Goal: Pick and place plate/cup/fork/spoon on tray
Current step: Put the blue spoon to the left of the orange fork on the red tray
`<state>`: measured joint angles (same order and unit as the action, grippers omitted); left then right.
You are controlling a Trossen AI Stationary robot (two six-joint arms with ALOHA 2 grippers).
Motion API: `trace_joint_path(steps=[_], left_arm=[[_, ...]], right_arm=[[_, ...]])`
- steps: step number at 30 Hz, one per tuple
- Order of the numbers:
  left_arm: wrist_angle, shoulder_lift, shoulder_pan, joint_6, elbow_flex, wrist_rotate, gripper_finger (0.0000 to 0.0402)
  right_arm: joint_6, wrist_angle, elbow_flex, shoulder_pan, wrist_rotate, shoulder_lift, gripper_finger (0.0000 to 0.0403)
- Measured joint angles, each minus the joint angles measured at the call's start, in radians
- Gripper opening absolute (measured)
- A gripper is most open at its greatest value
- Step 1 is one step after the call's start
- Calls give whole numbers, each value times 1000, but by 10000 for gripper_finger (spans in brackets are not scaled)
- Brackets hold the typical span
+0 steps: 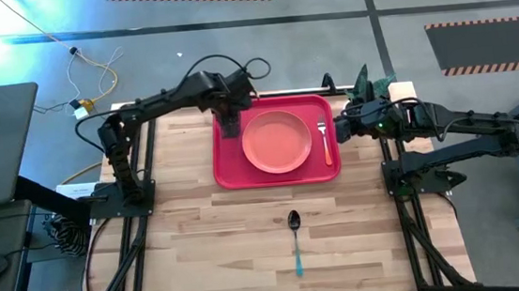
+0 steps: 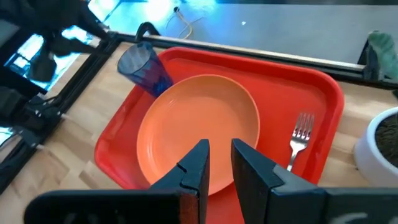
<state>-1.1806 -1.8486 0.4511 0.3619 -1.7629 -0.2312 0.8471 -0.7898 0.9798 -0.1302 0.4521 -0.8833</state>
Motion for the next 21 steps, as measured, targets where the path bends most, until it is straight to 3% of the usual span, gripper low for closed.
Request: trace_joint_path(steps=[6, 10, 15, 21], left_arm=[[-130, 0, -1, -124, -119, 2, 97], [-248, 9, 0, -230, -158, 78, 97], [-254, 84, -15, -294, -108, 200, 97], [-107, 243, -84, -340, 26, 200, 97]], right_arm=[[19, 0, 0, 0, -44, 0, 58], [35, 0, 0, 0, -92, 0, 58], [46, 31, 0, 0, -138, 0, 58], [100, 195, 0, 3, -318, 0, 58]])
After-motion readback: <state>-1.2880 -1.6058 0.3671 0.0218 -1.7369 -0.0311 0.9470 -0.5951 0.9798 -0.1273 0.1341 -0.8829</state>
